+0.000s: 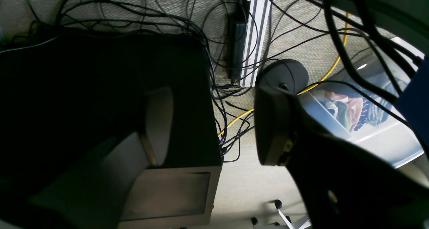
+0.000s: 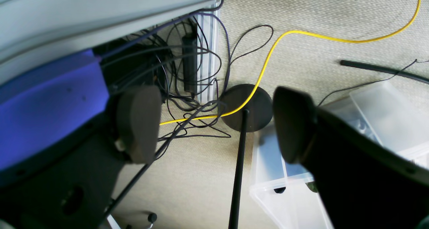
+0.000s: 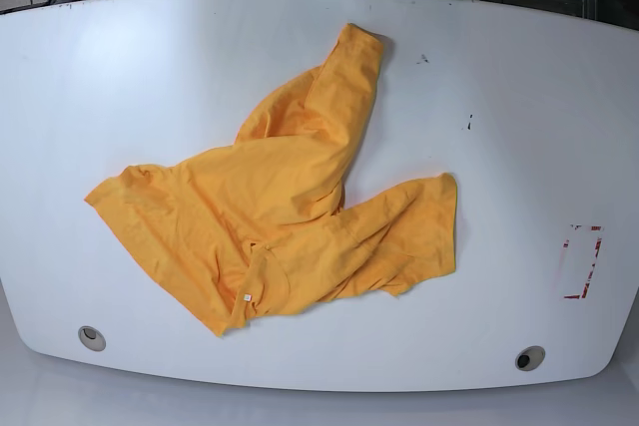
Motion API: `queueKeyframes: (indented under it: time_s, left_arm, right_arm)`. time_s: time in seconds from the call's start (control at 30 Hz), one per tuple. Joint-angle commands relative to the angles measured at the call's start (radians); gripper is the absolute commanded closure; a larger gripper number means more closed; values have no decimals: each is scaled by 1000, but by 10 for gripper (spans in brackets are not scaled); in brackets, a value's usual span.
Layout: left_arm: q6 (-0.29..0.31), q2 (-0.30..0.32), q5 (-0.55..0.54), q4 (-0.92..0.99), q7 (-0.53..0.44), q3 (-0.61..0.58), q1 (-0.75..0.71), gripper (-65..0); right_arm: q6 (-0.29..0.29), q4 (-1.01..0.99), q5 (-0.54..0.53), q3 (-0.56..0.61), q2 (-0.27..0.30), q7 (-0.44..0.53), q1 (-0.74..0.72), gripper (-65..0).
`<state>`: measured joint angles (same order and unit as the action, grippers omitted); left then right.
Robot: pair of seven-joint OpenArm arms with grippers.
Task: Layout the t-shirt on the table in an organized manner, then fold the t-shirt properly
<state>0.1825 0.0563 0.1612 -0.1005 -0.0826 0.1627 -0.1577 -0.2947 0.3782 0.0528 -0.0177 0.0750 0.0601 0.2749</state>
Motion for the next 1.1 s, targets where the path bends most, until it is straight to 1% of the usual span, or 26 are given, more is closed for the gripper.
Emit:
queueKeyframes:
  time_s: [0.0,0.4,0.43,0.47,1.07]
  left_arm:
    - [1,-12,13,-12,9,-2,-9,-362]
    - [1,-14,15,-14,6,-4,-9,-363]
    - [1,-14,13,-12,9,-3,-7,-363]
    - [-4,-5,5,-8,-1,-2,-4,-354]
    - [-4,-3,4,-8,-1,-2,-6,-354]
  right_arm:
    - [-4,12,2,-9,19,-8,14,-494]
    - [-2,8,3,-8,21,-6,15,-497]
    - [-3,10,2,-8,18,-6,13,-497]
    - [1,6,0,2,1,7,-21,-499]
    - [4,6,0,0,-4,7,-33,-499]
